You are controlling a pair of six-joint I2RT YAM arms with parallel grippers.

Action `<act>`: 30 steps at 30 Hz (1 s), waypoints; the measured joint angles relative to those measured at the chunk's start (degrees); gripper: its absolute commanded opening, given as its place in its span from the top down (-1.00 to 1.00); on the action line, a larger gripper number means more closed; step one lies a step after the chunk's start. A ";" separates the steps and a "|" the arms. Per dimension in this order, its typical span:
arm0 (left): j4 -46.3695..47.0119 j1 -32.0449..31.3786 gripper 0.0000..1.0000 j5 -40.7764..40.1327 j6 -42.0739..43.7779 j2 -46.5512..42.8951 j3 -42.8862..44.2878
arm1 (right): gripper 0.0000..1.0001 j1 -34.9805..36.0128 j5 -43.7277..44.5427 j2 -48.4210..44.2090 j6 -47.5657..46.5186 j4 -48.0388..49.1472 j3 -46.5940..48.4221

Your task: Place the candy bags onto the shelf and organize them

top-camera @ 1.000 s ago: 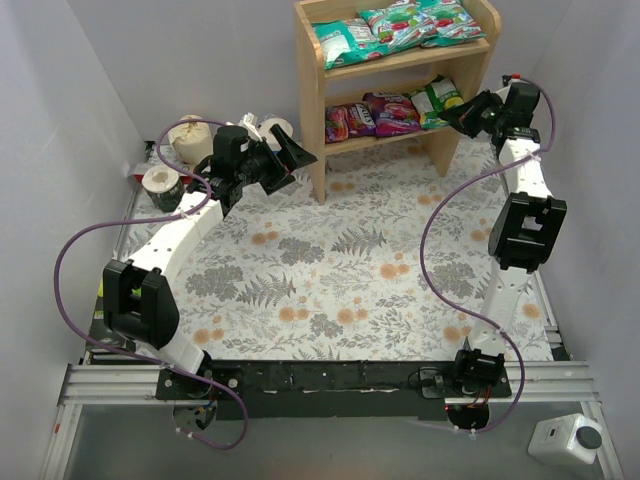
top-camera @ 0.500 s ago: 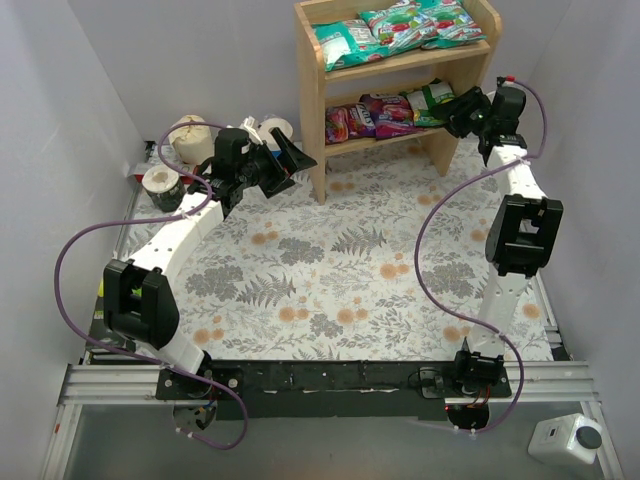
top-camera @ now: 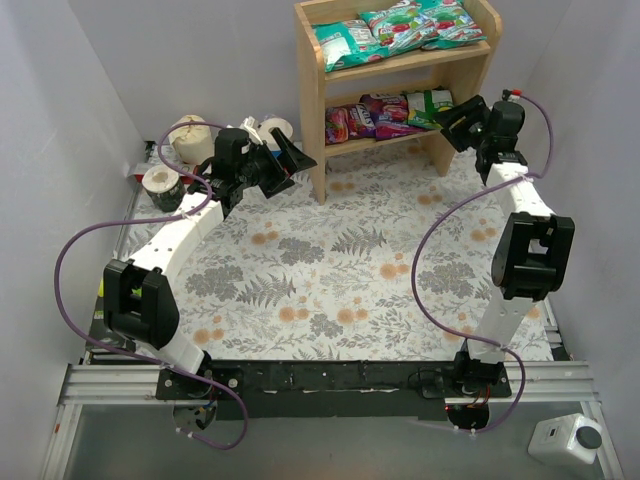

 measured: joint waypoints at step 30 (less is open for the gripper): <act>-2.03 0.22 -0.96 -1.16 2.10 -1.09 -0.04 | 0.01 -3.10 2.58 4.39 0.55 0.76 3.89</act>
